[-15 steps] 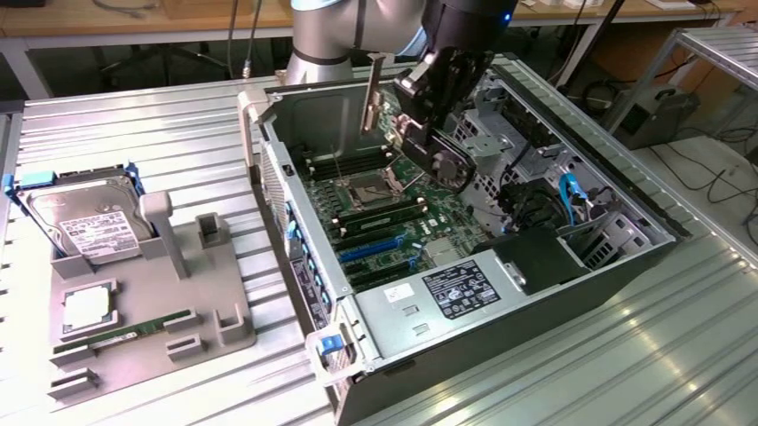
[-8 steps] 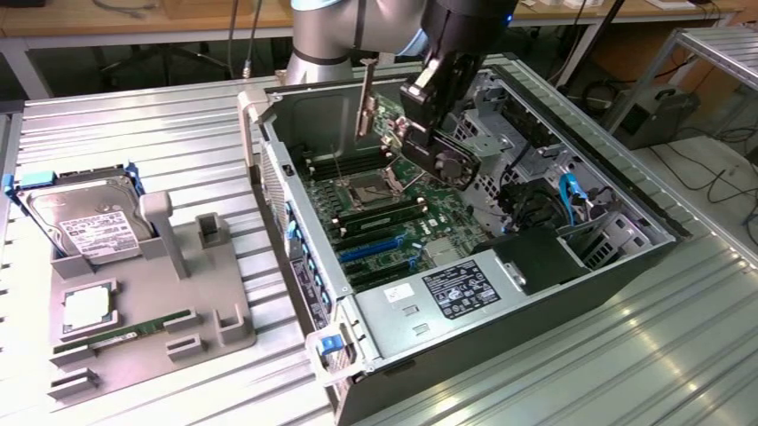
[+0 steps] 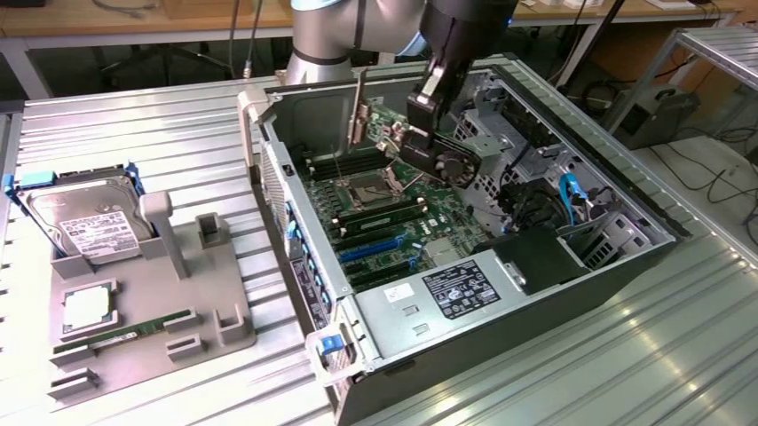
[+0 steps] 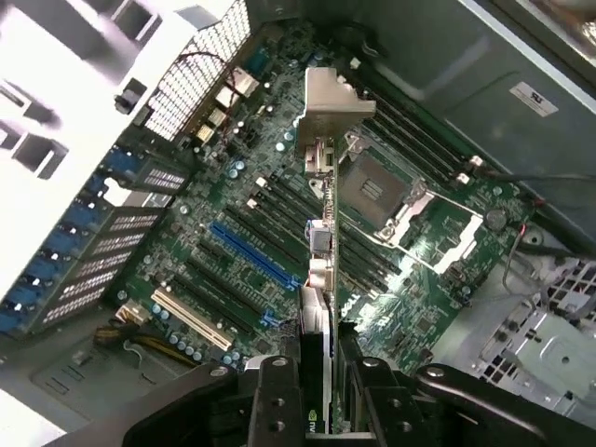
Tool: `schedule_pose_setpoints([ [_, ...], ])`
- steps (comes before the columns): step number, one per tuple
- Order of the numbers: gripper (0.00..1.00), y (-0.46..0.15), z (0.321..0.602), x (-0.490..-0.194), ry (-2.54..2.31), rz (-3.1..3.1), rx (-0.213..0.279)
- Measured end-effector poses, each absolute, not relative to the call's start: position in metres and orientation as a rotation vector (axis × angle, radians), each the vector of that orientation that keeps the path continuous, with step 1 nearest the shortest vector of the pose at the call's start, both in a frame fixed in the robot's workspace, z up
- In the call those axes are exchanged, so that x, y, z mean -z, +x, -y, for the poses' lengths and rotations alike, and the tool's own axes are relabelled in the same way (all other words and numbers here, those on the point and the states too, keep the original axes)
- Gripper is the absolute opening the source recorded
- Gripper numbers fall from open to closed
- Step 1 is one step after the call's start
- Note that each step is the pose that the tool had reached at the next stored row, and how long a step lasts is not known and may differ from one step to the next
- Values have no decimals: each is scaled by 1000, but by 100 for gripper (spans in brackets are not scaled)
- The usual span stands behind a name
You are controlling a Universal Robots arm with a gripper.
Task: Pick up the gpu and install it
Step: 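Insert the gpu into the slot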
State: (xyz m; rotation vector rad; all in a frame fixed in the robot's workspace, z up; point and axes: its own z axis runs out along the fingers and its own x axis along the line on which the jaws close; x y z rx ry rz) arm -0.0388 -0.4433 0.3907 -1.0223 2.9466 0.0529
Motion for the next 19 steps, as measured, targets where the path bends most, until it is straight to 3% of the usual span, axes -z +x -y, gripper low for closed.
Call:
schedule_pose_setpoints([
  [19, 26, -39, 443, -367, -1689, -2631, -60],
])
